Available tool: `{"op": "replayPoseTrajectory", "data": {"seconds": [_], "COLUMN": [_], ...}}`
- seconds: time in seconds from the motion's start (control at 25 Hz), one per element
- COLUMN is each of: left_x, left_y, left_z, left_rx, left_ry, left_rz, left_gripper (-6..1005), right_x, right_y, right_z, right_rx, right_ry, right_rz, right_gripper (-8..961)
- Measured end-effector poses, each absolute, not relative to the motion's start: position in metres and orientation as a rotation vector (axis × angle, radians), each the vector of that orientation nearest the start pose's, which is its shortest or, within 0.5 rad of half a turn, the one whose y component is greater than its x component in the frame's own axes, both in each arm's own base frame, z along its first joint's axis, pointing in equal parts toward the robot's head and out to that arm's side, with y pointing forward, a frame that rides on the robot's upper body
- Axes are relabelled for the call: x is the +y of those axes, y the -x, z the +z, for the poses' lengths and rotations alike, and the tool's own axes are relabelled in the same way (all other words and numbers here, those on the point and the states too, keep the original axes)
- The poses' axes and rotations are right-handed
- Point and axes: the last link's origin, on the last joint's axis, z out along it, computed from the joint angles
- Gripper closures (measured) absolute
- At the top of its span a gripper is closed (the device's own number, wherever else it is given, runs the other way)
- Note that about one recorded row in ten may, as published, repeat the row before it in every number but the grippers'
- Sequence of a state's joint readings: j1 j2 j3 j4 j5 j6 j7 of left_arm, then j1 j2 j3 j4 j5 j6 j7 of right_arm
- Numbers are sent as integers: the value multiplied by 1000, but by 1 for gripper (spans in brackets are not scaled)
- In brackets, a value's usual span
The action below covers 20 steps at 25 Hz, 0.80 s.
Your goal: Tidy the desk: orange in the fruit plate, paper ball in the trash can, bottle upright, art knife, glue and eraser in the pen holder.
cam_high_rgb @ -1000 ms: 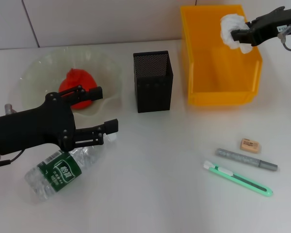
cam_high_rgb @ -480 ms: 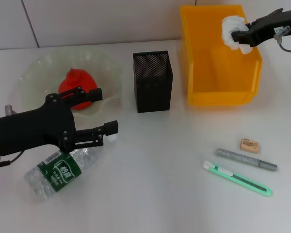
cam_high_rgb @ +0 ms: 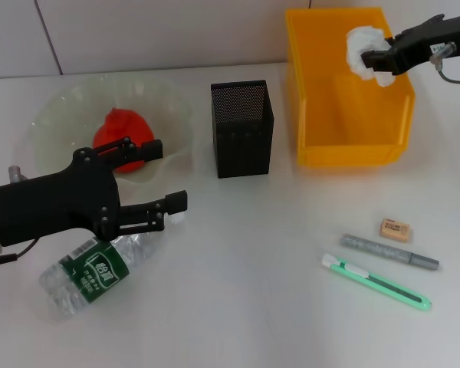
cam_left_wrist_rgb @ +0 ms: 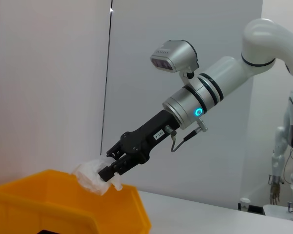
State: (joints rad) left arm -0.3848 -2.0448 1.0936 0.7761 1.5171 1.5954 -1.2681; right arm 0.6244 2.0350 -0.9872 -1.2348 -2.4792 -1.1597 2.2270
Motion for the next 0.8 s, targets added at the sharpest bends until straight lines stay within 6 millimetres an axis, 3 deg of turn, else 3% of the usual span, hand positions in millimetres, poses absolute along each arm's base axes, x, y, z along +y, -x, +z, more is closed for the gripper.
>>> {"op": "replayPoseTrajectory", "data": {"seconds": [0.32,0.56,0.8], "left_x": [308,307,306], "left_y": [228,230,231], "left_z": [7,7,7], "left_rx": [-298,-303,-307], "left_ry": [2736,2734,2733], "left_rz": [-975,-974,-973], "left_gripper": [137,137,136], "right_x": [429,428,420], "right_y": [-206,-206,-198], "right_z": [91,91,98], "right_rx": [706,707,674], "right_ry": [2256,2253,2258], "right_rz": [27,33,137], "right_gripper": [636,317,317]}}
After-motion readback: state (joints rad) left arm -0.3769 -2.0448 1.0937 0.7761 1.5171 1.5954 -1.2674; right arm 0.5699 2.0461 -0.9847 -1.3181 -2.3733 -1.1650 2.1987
